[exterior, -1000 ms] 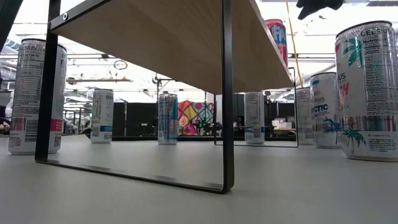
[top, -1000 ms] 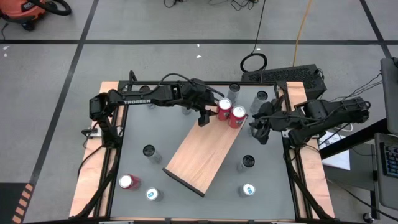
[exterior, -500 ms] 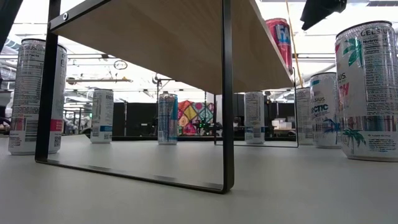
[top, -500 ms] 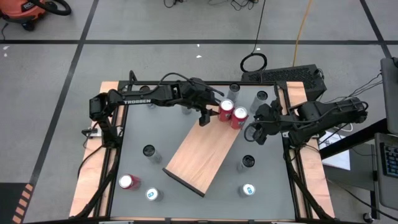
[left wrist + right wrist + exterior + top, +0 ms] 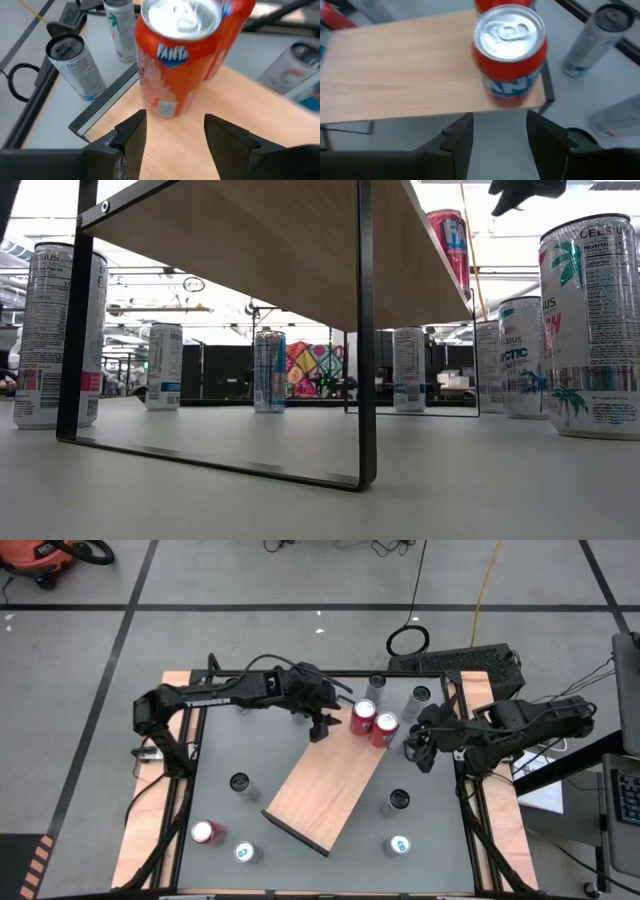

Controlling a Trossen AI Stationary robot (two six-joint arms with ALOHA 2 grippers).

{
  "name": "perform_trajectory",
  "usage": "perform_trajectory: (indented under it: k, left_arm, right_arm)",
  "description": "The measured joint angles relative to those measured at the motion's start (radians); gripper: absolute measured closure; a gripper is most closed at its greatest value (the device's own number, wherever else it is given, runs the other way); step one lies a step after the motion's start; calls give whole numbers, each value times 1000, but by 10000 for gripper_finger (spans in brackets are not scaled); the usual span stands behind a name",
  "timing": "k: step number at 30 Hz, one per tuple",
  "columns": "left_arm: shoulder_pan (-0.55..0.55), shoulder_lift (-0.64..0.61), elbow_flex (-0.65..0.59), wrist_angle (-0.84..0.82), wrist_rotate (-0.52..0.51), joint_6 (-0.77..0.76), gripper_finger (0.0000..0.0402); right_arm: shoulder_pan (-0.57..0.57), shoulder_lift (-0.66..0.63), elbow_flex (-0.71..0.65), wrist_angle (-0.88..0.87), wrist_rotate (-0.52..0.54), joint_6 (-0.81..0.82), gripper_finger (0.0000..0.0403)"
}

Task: Place canned beverage on shelf
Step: Put the red soda can on the shelf aligned with the other red soda cans

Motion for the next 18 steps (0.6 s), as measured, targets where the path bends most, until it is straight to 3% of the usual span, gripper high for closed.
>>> perform_trajectory:
  k: [9, 18]
  left_arm:
    - [-61, -127, 2, -145, -1, -220, 204]
    - [-249, -233, 2, -398, -6, -384, 204]
  right_arm:
    - [0, -26, 0, 132, 1, -45, 248]
    - [0, -26, 0, 145, 0, -1, 248]
